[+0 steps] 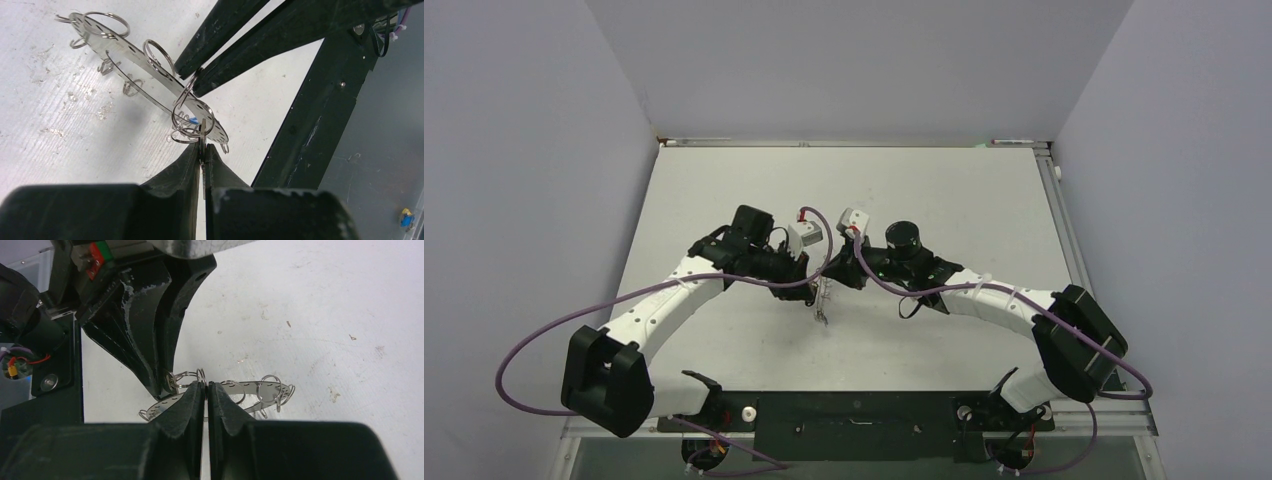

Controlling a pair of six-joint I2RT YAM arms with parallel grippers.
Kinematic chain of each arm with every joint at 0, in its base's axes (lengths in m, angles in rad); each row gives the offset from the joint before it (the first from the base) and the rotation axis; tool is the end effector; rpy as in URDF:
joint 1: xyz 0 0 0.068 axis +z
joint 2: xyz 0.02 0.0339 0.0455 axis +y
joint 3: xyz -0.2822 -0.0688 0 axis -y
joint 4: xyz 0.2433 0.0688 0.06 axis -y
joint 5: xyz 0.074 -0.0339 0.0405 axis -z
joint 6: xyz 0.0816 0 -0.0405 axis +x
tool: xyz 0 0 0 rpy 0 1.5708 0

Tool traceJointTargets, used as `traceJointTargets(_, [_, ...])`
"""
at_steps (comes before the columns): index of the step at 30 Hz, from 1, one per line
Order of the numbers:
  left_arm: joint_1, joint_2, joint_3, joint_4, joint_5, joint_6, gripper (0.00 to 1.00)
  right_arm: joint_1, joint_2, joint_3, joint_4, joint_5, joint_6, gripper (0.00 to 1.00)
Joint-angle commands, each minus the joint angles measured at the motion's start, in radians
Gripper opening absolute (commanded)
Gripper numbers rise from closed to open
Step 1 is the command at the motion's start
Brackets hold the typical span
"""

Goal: Remove the keys from the keyring

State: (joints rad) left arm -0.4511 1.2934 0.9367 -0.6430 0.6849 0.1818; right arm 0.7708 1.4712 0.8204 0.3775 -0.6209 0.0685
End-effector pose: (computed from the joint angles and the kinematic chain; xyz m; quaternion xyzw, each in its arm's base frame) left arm 0.2167 -0.1623 0.2408 0.3711 0.8295 -0.3549 0.2197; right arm 0.2230 0.2828 0.2568 -0.4343 0.6490 0.4567 0.4262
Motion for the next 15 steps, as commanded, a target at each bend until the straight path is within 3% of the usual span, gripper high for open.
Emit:
traceJointTargets(1, [-0.008, -0.035, 0.051, -0.044, 0.0, -0.008, 0.0, -0.002, 0.007, 0.033, 0.046, 0.121, -0.045, 0.05])
traceJointTargets(9, [-0.008, -0.05, 0.106, -0.062, -0.004, -0.01, 0.0, 0.012, 0.007, 0.029, 0.008, 0.178, -0.088, 0.05])
traceJointTargets(15, [-0.008, -0.053, 0.175, -0.07, -0.029, 0.004, 0.0, 0.023, 0.011, 0.035, -0.001, 0.131, -0.086, 0.05])
